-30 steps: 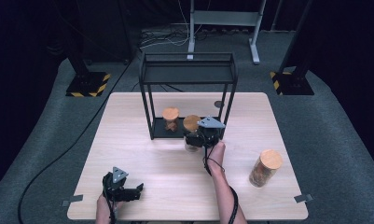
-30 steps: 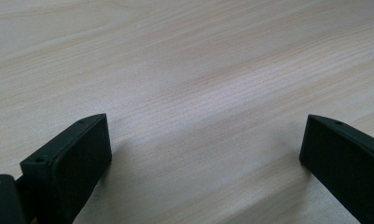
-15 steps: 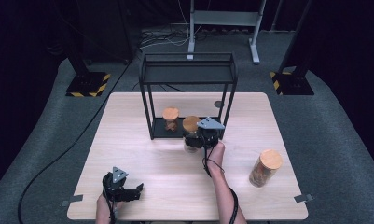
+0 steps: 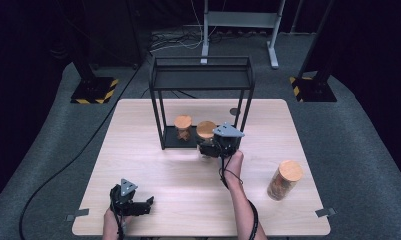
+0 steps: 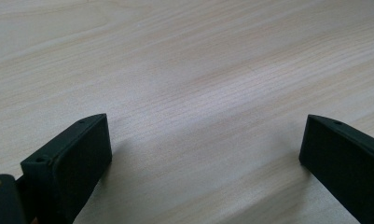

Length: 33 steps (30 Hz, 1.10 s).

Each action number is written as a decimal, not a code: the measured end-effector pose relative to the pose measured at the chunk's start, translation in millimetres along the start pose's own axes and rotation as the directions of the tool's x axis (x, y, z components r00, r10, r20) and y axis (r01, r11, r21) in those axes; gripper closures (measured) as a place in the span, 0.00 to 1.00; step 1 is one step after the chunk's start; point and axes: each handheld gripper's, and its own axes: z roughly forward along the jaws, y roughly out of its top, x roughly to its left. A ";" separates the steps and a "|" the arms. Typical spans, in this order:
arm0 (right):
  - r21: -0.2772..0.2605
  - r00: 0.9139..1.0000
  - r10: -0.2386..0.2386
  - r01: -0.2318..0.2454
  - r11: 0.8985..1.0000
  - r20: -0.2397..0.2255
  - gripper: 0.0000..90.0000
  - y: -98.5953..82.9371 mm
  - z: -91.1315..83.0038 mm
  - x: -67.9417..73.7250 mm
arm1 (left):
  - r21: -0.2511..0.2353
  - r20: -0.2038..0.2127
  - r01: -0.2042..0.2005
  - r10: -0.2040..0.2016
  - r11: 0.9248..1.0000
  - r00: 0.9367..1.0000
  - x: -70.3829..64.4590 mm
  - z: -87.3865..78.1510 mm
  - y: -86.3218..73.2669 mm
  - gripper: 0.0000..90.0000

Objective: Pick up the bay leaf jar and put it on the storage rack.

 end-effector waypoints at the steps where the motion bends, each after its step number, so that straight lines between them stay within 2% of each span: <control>1: 0.001 1.000 -0.002 0.002 1.000 0.001 0.27 1.3 -0.8 0.1 | 0.000 0.000 0.000 0.000 1.000 1.000 -0.1 0.0 0.0 0.02; 7: -0.007 1.000 -0.018 0.018 1.000 -0.002 0.27 8.6 -5.0 1.5 | 0.000 0.001 -0.001 0.001 1.000 1.000 0.0 0.0 0.0 0.02; 13: -0.010 1.000 -0.009 0.009 1.000 0.003 0.27 14.1 -5.2 -1.9 | 0.000 0.001 -0.001 0.001 1.000 1.000 0.0 -0.1 0.0 0.02; 33: 0.013 1.000 0.000 0.000 1.000 0.026 0.27 22.7 7.3 -12.7 | -0.001 0.002 -0.002 0.002 1.000 1.000 -0.1 -0.1 0.0 0.02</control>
